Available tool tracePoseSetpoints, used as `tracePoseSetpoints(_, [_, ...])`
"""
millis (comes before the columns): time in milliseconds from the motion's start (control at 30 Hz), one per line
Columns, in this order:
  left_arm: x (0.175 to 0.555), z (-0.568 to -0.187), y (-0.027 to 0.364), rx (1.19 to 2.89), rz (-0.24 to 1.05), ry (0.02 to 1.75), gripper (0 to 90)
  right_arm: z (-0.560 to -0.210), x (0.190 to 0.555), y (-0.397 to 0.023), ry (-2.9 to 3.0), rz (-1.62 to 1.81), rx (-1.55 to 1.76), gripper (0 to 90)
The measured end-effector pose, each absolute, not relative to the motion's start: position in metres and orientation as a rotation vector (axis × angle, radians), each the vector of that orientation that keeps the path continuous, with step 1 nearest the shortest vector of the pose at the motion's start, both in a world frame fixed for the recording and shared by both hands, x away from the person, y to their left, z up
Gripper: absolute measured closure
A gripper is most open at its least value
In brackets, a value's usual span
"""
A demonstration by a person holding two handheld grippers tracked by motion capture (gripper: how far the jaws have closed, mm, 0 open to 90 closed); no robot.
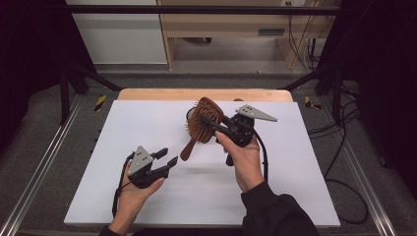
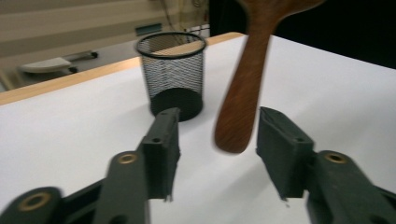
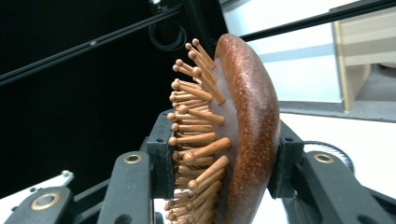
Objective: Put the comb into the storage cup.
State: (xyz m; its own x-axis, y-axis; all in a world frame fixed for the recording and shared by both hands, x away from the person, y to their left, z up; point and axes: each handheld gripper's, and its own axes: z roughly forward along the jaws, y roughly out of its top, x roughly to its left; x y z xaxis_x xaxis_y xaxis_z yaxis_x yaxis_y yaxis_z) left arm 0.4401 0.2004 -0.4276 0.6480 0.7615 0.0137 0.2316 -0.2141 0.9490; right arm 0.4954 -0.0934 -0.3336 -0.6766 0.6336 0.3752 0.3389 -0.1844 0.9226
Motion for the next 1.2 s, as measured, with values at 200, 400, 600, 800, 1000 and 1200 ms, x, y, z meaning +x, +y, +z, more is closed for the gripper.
tracePoseSetpoints(200, [0.441, -0.426, 0.219, 1.694, 0.638, 0.892, 31.8, -0.333, 0.503, -0.117, 1.799, 1.918, 1.189, 53.8])
tracePoseSetpoints(400, [0.434, -0.431, 0.245, 1.660, 0.684, 0.988, 17.1, -0.334, 0.506, -0.135, 1.780, 1.887, 1.214, 53.5])
tracePoseSetpoints(600, [0.418, -0.431, 0.269, 1.617, 0.747, 1.026, 7.7, -0.332, 0.511, -0.151, 1.749, 1.882, 1.253, 53.4])
tracePoseSetpoints(800, [0.417, -0.431, 0.280, 1.587, 0.772, 1.036, 6.3, -0.322, 0.514, -0.159, 1.729, 1.846, 1.259, 53.3])
tracePoseSetpoints(1000, [0.419, -0.435, 0.284, 1.577, 0.777, 1.051, 6.3, -0.307, 0.521, -0.162, 1.707, 1.843, 1.259, 53.2])
tracePoseSetpoints(1200, [0.420, -0.436, 0.287, 1.568, 0.777, 1.060, 5.8, -0.287, 0.532, -0.157, 1.687, 1.853, 1.244, 53.0])
